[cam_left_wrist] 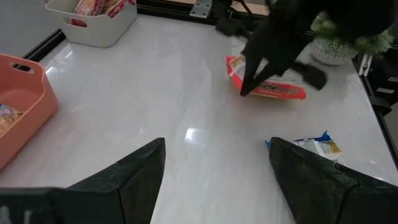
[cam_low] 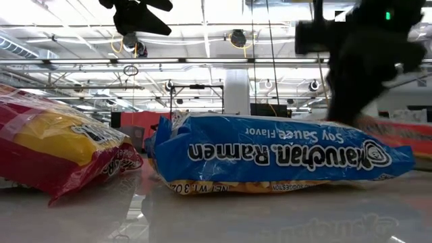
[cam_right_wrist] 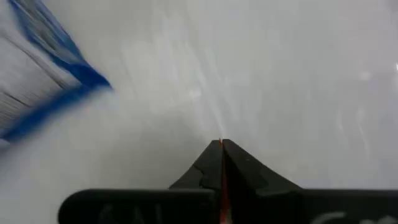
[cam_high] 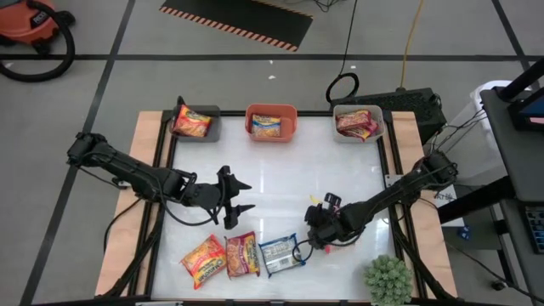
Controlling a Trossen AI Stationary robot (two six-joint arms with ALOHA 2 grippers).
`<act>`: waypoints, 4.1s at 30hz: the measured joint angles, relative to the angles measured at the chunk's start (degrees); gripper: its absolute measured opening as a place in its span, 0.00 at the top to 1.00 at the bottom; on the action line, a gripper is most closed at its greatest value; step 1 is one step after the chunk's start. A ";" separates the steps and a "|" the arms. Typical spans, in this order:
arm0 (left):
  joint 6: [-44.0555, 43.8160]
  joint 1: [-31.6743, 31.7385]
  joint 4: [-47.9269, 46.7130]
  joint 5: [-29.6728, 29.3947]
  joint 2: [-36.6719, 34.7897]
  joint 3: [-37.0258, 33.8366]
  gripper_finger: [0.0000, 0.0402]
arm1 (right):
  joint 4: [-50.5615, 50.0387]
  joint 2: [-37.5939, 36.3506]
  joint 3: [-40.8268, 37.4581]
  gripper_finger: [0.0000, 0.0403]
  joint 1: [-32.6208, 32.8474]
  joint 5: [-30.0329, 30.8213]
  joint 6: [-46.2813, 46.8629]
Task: Sort Maruchan noodles
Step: Put the right orange noodle pack into the black bin
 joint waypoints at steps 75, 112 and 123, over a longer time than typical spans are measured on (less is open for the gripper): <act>9.03 22.33 63.57 58.31 37.71 -0.07 0.27 | 41.32 -25.18 0.19 1.00 -16.44 -15.30 -70.92; -1.26 21.89 91.35 64.17 44.63 -0.04 0.27 | 44.33 -25.24 0.19 1.00 -14.73 -23.22 -67.87; 0.22 19.71 94.96 66.66 44.61 0.02 0.27 | 45.12 -25.24 0.19 1.00 -14.56 -23.12 -68.28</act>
